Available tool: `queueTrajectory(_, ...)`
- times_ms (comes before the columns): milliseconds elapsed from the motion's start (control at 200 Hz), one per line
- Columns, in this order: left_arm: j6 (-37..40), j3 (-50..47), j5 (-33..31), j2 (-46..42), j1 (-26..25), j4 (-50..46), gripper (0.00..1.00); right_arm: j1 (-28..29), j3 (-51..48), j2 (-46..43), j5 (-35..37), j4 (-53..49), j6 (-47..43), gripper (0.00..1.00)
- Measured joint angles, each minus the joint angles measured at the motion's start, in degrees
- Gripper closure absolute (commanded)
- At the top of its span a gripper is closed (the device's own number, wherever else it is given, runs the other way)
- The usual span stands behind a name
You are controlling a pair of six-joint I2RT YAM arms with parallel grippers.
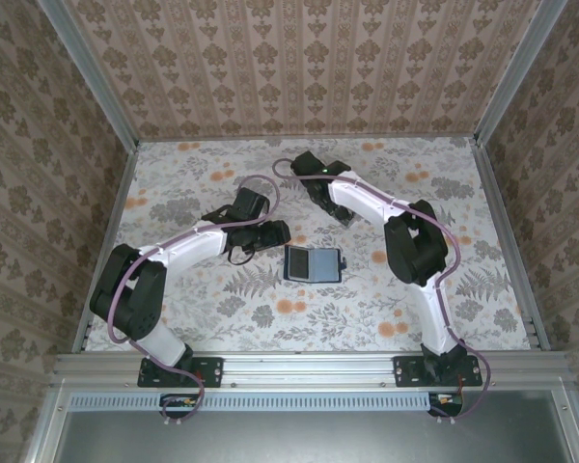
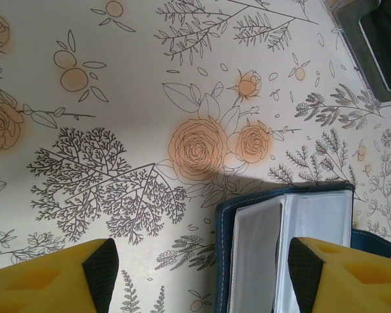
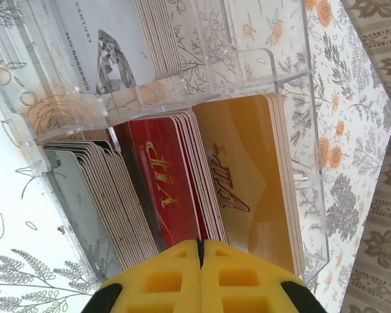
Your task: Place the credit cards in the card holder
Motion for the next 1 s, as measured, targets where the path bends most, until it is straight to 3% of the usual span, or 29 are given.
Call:
queueTrajectory(335,0.0,0.2,1.0,0.0,0.3,-0.1,0.28,-0.2,0.7,-2.2,-5.7,-4.2,2.0,1.0)
queueTrajectory(715,-1.0,2.2,5.8,0.0,2.1,1.1,0.28,-2.8,0.6,-11.6,-18.8,-7.0,8.6,1.0)
queueTrajectory(835,-2.2,2.5,8.7,0.0,3.0,3.3,0.27,-4.7,-2.0,-16.5,-26.0,-6.1,12.2,1.0)
queueTrajectory(1000,-5.6,2.5,14.1,0.0,4.1,9.2,0.26,-11.6,-14.2,-26.8,-44.3,2.1,21.6,1.0)
